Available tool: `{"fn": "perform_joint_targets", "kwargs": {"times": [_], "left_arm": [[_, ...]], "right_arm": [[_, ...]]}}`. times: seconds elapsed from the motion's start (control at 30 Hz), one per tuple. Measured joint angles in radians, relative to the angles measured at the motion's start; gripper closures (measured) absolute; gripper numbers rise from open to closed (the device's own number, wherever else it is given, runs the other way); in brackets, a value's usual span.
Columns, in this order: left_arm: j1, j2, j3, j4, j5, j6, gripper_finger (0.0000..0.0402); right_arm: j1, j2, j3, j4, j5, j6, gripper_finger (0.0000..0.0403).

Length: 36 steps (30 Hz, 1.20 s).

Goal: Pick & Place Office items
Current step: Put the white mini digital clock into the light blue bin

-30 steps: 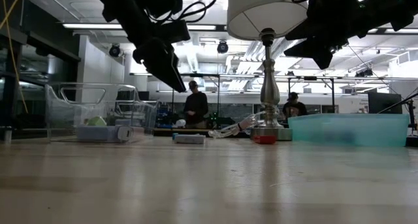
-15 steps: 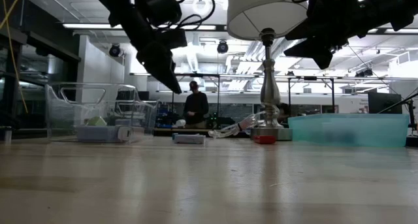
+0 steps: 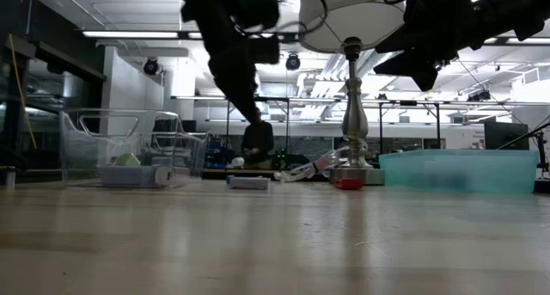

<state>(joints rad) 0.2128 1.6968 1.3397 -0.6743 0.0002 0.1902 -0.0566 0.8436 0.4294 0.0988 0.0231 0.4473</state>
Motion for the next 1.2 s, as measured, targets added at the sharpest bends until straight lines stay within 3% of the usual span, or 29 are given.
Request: {"fn": "perform_joint_targets", "kwargs": {"times": [0.2,0.7,1.03,1.2], "left_arm": [[0.018,0.106,0.064,-0.059,0.017,0.073,0.0209],[0.040,0.133,0.064,-0.066,0.057,0.090,0.0207],[0.041,0.172,0.064,-0.072,0.098,0.087,0.0131],[0.041,0.194,0.064,-0.074,0.076,0.082,0.0121]], "right_arm": [[0.000,0.000,0.000,0.001,0.000,0.000,0.0218],[0.000,0.000,0.000,0.002,0.000,0.000,0.0218],[0.000,0.000,0.000,0.003,0.000,0.000,0.0218],[0.000,0.000,0.000,0.002,0.000,0.000,0.0218]]}}
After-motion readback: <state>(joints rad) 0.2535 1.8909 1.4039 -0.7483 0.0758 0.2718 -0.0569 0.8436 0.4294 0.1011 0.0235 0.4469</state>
